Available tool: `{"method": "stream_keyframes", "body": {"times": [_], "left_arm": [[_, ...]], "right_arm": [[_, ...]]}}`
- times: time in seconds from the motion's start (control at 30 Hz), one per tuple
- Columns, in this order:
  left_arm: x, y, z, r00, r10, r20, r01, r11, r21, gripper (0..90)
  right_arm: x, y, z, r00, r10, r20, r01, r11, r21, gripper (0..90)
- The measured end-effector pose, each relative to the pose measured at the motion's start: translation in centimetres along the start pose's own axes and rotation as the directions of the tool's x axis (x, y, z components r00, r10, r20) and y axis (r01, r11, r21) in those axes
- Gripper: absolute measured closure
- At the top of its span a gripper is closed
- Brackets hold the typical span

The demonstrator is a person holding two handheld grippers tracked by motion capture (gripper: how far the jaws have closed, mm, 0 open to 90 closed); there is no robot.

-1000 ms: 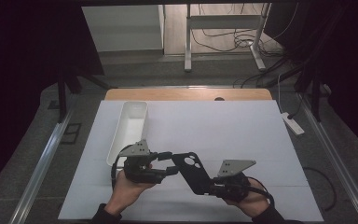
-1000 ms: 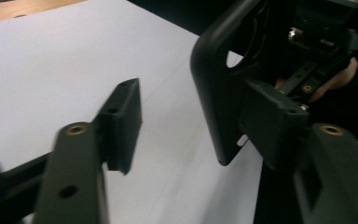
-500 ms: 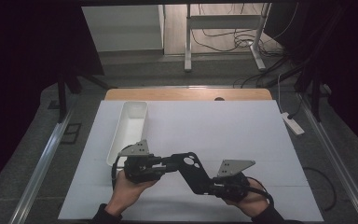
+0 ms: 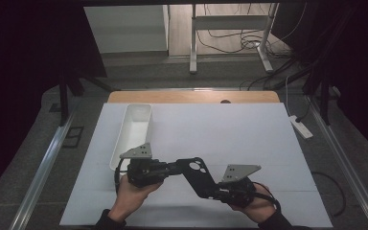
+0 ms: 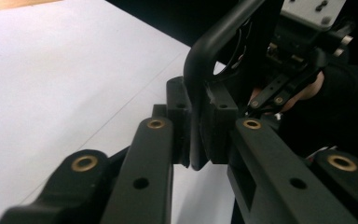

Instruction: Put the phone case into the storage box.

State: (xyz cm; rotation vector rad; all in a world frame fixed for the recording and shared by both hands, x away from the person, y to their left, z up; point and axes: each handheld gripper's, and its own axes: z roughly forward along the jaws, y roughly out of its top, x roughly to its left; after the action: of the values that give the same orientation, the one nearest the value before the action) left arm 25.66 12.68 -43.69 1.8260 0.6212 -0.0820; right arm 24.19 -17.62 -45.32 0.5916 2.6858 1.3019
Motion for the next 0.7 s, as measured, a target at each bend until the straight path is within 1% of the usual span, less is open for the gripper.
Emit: {"method": "stream_keyframes", "body": {"times": [0.07, 0.23, 0.37, 0.43, 0.47, 0.53, 0.6, 0.63, 0.67, 0.7], "left_arm": [[-0.03, 0.01, 0.0, 1.0, -0.001, 0.001, 0.001, 1.0, -0.001, 83.2], [0.14, -0.03, 0.0, 0.9996, -0.026, 0.01, 0.026, 0.9997, -0.002, 83.9], [0.1, 0.05, 0.04, 0.9996, -0.027, 0.003, 0.027, 0.9996, 0.002, 84.1], [0.04, 0.15, 0.08, 0.9996, -0.027, -0.011, 0.027, 0.9996, 0.01, 84.1], [0.01, 0.18, 0.11, 0.9995, -0.028, -0.011, 0.028, 0.9995, 0.012, 84.1], [-0.05, 0.26, 0.15, 0.9996, -0.016, -0.025, 0.017, 0.9997, 0.019, 84.1], [-0.13, 0.37, 0.19, 0.9994, -0.009, -0.033, 0.01, 0.9996, 0.026, 84.1], [-0.16, 0.46, 0.17, 0.9992, -0.003, -0.039, 0.004, 0.9995, 0.031, 84.1], [-0.17, 0.51, 0.15, 0.999, 0.003, -0.044, -0.001, 0.9994, 0.035, 84.1], [-0.17, 0.51, 0.15, 0.999, 0.003, -0.044, -0.001, 0.9994, 0.035, 84.1]], "right_arm": [[0.0, -0.01, 0.05, 1.0, -0.003, 0.003, 0.003, 1.0, 0.004, 84.3], [-0.01, 0.0, 0.14, 0.9999, -0.007, 0.008, 0.007, 1.0, 0.007, 84.2], [-0.11, -0.03, 0.24, 0.9998, -0.005, 0.02, 0.005, 1.0, 0.012, 82.3], [-0.04, -0.01, 0.37, 0.9992, -0.006, 0.038, 0.005, 1.0, 0.03, 76.2], [-0.03, -0.03, 0.45, 0.9993, -0.006, 0.037, 0.005, 1.0, 0.03, 73.3], [0.0, -0.01, 0.6, 0.9993, -0.006, 0.036, 0.004, 0.999, 0.039, 67.2], [0.04, 0.05, 0.75, 0.9987, -0.005, 0.05, 0.002, 0.999, 0.05, 61.6], [0.02, 0.07, 0.81, 0.9989, 0.002, 0.047, -0.004, 0.999, 0.052, 59.2], [0.02, 0.09, 0.84, 0.9984, 0.005, 0.057, -0.008, 0.998, 0.056, 57.0], [0.02, 0.09, 0.84, 0.9984, 0.005, 0.057, -0.008, 0.998, 0.056, 57.0]]}}
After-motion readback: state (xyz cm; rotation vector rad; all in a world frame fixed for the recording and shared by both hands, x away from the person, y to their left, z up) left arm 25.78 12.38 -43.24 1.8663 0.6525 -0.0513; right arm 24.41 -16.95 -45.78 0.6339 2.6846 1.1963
